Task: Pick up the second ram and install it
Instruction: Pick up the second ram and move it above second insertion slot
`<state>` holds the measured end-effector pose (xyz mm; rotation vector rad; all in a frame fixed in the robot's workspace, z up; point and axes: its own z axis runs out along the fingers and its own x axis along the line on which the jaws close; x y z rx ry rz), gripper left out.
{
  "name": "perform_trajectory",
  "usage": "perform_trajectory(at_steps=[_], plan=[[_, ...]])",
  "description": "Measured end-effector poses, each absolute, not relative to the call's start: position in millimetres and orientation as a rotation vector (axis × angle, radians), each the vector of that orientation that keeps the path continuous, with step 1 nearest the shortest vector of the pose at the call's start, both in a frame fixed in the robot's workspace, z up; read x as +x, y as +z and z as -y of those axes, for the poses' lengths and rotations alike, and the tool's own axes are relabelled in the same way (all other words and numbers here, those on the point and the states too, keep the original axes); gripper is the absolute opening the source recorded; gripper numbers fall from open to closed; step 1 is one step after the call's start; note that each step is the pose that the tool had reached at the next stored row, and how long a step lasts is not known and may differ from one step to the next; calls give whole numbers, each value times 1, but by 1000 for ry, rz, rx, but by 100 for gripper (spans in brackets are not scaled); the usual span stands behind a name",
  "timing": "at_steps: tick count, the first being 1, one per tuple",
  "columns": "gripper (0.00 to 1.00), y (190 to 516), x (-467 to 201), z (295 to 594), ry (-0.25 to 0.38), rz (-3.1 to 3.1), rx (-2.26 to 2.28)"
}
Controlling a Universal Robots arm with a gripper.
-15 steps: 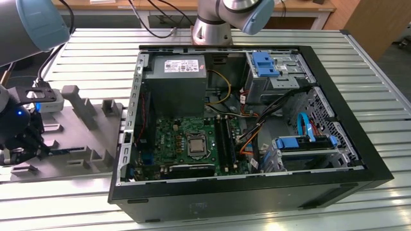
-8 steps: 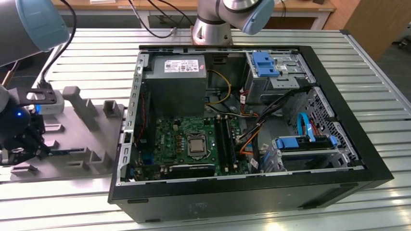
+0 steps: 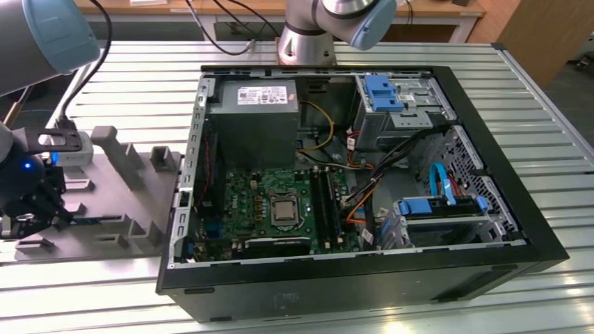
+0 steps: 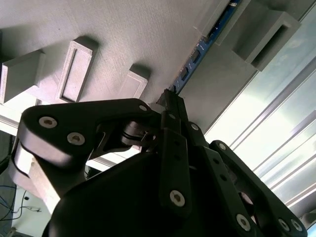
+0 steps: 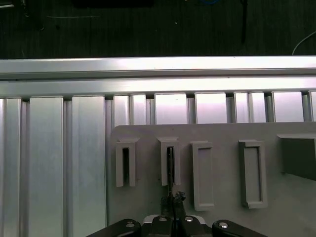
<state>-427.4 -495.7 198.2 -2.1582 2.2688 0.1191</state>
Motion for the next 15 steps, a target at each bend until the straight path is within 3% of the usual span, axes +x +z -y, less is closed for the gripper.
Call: perform_trajectory(at_steps=[15], plan=[[12,203,-427,496,119,-2264,-2163]])
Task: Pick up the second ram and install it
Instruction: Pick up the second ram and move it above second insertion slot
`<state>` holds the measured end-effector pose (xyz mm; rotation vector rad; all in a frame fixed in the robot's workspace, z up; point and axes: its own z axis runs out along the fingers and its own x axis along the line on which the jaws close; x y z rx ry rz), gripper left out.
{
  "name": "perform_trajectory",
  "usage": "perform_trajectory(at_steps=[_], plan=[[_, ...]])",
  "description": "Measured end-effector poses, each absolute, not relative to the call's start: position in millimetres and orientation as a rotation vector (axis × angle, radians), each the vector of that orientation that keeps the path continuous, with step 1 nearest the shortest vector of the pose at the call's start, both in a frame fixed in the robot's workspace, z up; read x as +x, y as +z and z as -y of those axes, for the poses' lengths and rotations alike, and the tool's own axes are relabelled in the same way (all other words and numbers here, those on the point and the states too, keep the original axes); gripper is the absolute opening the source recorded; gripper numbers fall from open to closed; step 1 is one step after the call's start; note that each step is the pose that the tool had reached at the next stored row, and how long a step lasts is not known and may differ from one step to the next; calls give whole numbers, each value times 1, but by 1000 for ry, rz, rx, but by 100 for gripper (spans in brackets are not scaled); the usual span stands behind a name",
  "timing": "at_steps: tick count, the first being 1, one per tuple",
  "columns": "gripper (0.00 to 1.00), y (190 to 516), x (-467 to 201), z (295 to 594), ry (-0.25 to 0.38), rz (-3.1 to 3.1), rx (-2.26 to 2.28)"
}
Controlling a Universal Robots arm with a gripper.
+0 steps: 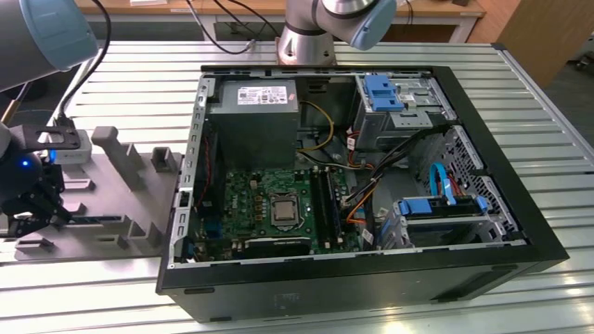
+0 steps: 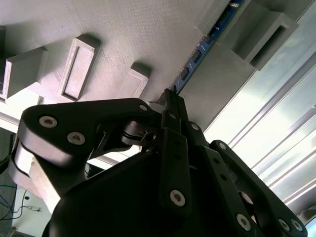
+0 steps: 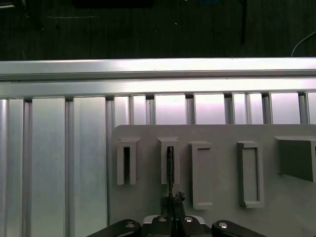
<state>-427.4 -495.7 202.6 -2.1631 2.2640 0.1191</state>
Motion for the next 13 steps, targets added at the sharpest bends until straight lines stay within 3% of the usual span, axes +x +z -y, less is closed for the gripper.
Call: perform_trajectory(at_steps=[13], plan=[[12,203,-427,496,119,-2256,-2173]])
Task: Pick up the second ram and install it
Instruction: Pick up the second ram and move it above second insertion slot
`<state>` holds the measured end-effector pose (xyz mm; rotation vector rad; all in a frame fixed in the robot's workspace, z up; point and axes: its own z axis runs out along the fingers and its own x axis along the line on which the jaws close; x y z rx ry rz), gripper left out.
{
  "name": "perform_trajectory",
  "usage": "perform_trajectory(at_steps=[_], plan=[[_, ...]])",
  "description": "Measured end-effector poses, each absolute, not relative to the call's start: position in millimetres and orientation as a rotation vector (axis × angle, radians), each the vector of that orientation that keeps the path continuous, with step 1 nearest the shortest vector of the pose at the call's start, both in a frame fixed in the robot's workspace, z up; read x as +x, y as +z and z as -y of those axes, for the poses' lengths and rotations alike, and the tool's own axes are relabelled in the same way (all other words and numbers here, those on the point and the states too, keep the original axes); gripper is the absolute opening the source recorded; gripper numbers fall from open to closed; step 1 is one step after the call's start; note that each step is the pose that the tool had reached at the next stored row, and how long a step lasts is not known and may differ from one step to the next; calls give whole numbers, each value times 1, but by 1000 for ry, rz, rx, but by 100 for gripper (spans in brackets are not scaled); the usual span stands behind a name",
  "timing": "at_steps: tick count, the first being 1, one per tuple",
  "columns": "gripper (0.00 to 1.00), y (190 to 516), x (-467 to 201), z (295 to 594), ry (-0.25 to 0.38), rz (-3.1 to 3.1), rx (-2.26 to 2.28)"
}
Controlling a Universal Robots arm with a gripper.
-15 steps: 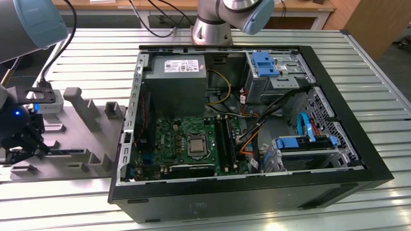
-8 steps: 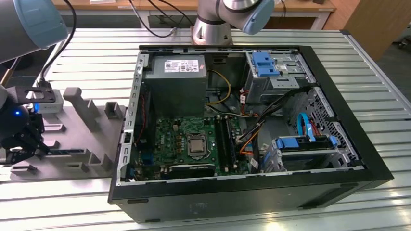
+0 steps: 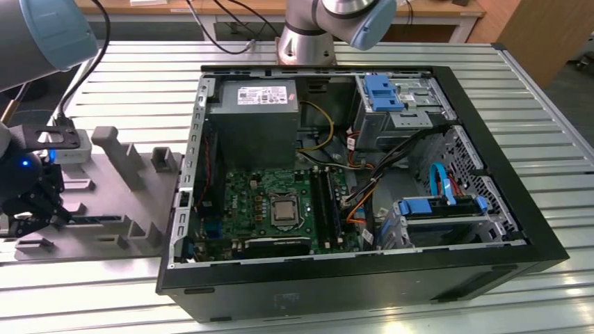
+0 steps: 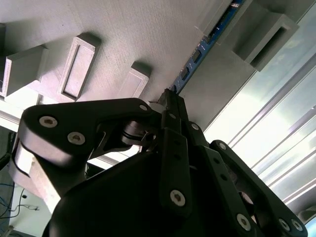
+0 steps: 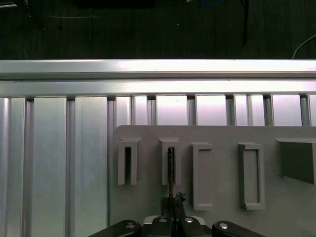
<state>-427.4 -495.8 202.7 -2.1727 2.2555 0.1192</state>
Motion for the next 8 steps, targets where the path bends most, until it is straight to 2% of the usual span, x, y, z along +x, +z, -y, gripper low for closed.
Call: perform_trajectory(at_steps=[8], plan=[[12,211,-427,496,119,-2256,-2173]])
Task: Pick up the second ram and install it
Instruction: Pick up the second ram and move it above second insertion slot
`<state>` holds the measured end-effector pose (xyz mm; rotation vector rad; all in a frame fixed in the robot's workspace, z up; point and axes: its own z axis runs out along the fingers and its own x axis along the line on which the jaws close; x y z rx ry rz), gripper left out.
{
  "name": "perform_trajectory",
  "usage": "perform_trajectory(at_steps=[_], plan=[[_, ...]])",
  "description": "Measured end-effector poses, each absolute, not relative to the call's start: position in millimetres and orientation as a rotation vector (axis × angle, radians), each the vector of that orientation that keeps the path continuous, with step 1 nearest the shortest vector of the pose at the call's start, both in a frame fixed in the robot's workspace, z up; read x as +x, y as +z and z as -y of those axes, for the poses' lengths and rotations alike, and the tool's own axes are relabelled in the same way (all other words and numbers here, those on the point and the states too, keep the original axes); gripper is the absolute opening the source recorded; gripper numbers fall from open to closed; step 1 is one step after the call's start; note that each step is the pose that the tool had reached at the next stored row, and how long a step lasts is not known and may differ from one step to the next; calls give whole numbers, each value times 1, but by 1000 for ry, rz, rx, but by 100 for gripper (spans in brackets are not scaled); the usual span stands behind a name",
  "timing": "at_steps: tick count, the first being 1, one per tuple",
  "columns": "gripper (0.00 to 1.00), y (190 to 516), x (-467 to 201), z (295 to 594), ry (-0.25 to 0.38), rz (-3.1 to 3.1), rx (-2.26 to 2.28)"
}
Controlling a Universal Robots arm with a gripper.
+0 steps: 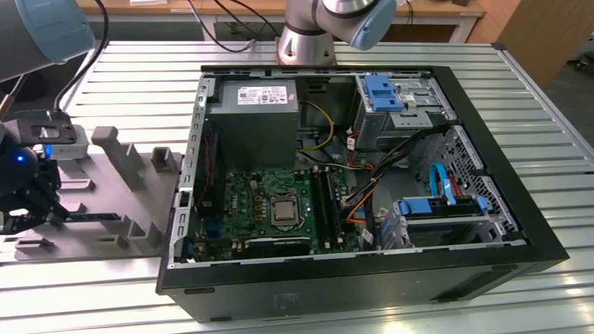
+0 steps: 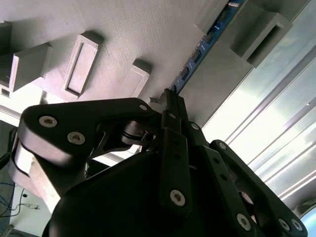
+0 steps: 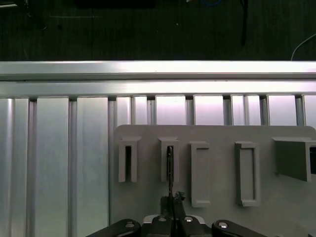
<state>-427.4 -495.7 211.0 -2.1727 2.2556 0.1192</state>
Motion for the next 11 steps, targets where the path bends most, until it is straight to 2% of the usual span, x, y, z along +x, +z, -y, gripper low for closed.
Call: perform_trajectory(at_steps=[11], plan=[[12,251,-427,496,119,-2256,-2173]])
